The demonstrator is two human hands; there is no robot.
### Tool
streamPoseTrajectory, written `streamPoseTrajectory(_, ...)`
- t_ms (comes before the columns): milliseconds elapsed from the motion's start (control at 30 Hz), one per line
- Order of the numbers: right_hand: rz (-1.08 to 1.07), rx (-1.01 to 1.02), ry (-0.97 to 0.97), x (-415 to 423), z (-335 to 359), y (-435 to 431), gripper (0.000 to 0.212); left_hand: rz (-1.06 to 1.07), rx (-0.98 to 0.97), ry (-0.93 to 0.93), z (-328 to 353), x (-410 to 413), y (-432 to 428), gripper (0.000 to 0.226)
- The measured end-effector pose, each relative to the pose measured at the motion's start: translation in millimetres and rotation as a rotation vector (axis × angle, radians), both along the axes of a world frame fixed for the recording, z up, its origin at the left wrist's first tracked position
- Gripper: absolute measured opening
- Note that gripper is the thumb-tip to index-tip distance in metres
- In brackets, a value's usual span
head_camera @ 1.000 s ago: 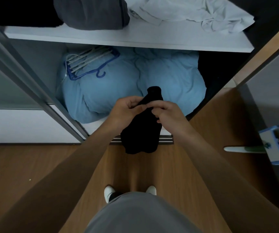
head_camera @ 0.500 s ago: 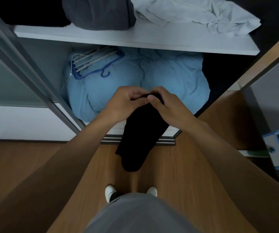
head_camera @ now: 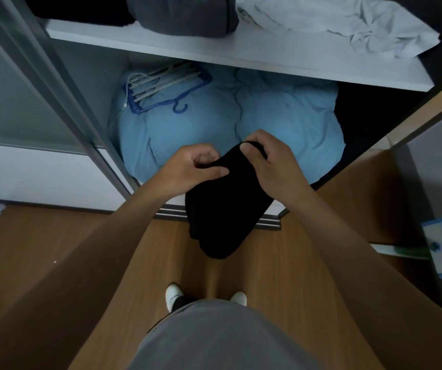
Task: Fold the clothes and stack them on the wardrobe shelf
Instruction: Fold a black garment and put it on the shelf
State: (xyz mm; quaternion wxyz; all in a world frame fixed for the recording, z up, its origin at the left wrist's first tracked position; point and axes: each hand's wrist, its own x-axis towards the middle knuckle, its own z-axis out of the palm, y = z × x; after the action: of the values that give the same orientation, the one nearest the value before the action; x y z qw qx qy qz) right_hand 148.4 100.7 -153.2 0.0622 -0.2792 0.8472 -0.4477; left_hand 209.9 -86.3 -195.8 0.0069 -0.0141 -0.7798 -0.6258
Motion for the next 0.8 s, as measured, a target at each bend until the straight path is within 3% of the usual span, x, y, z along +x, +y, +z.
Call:
streamPoseTrajectory(233, 0.042, -0.068, -0.097, 5, 11, -5, 0.008, -0.126, -0.085, -0.176, -27, 10, -7, 0.033)
streamPoseTrajectory(333, 0.113, -0.032, -0.166, 3, 14, 4, 0.013, -0.015, -0.091, -0.161, -35, 7, -3, 0.043)
streamPoseTrajectory(433, 0.134, 0.148, -0.184, -5, 16, 14, 0.033, 0.089, -0.018, -0.144, -32, 1, -4, 0.038)
streamPoseTrajectory(567, 0.076, 0.351, -0.219, -11, 10, 15, 0.037, 0.077, -0.02, -0.111, -28, -8, 1, 0.04)
streamPoseTrajectory(733, -0.011, 0.252, -0.306, -4, -3, 3, 0.025, 0.086, -0.028, -0.092, -29, -11, 4, 0.038)
streamPoseTrajectory(800, 0.021, 0.2, -0.387, -2, -7, 1, 0.026, 0.086, -0.027, -0.083, -26, -11, 3, 0.023)
